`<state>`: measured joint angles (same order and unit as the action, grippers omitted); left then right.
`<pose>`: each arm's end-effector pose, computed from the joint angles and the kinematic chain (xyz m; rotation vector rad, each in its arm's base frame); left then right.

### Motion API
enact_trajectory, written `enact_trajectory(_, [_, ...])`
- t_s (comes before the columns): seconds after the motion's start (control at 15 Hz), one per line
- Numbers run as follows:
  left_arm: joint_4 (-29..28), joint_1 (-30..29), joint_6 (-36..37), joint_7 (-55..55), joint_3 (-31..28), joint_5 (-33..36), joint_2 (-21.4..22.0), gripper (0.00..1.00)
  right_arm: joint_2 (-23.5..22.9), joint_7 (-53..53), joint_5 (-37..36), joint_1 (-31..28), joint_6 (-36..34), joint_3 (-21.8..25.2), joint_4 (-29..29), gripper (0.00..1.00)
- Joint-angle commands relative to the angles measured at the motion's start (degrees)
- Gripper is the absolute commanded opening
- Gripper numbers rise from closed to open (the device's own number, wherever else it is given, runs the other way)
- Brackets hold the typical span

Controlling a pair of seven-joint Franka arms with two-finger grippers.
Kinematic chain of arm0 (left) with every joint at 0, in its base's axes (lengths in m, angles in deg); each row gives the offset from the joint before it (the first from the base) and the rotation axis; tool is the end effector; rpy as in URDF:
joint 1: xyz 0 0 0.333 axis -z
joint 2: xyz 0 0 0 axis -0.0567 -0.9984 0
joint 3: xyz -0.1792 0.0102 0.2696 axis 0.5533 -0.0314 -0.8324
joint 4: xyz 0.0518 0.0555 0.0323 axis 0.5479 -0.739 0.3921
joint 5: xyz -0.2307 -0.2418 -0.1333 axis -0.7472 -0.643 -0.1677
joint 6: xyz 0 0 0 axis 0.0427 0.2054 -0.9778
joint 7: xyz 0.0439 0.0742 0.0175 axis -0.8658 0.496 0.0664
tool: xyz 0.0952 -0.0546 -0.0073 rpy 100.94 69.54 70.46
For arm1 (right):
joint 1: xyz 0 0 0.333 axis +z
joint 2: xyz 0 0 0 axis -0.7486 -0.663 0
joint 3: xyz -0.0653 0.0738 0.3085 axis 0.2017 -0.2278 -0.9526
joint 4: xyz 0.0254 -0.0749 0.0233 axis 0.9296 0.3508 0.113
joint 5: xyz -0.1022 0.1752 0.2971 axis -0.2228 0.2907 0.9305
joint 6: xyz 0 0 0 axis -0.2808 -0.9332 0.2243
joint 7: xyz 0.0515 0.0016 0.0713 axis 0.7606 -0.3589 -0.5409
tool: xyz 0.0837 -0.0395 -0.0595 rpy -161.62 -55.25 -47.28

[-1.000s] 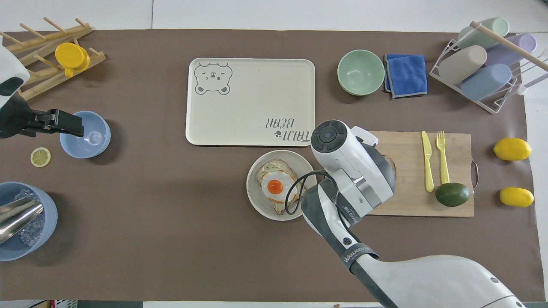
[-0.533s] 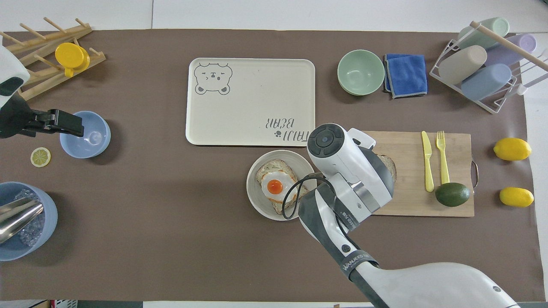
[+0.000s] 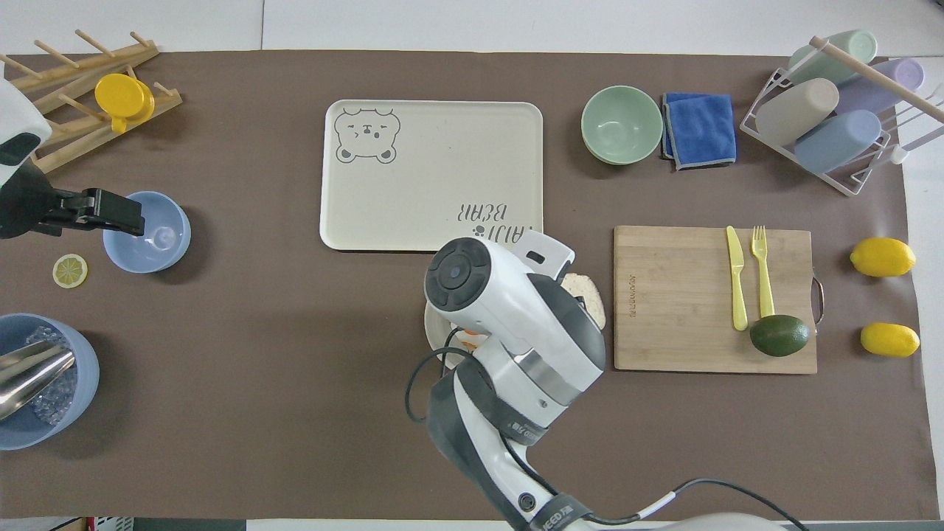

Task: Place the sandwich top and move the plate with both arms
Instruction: 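Lower the bread slice onto the egg and open the right gripper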

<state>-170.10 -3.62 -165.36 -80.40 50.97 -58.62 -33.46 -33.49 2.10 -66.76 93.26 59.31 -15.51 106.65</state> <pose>0.5212 -0.0498 0.6000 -3.1275 0.1264 0.0200 0.4472 0.3376 0.3975 2.7438 0.2899 -0.2355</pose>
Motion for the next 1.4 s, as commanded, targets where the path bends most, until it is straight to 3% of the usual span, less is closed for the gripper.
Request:
enact_trajectory(0.0, [-0.13,-0.51,0.58,-0.27,0.31,0.89,0.69,1.00,-1.88,3.05,3.02,3.45,-1.46,-0.05,-4.89,0.00])
enact_trajectory(0.73, [-0.13,-0.51,0.67,-0.19,0.31,0.89,0.69,1.00,-2.32,9.65,5.58,5.14,7.32,-2.85,-2.62,0.00])
enact_trajectory(0.93, [-0.13,-0.25,0.58,-0.27,0.31,0.89,0.77,1.00,-2.32,9.65,6.37,5.14,10.49,-3.12,-2.27,0.23])
enact_trajectory(1.07, [-0.13,-0.51,0.58,-0.27,0.31,0.89,0.78,1.00,-2.41,9.13,6.46,5.13,11.55,-3.30,-2.44,0.62])
enact_trajectory(1.13, [-0.13,-0.51,0.58,-0.27,0.31,0.89,0.69,1.00,-2.15,9.12,6.46,5.05,11.55,-3.30,-2.44,0.76])
enact_trajectory(1.2, [-0.13,-0.51,0.58,-0.27,0.31,0.89,0.77,1.00,-1.63,9.03,6.46,4.70,11.46,-3.30,-2.44,1.00])
enact_trajectory(1.33, [-0.13,-0.51,0.58,-0.19,0.39,0.89,0.77,1.00,0.74,7.64,6.46,2.86,10.94,-3.30,-2.44,1.00])
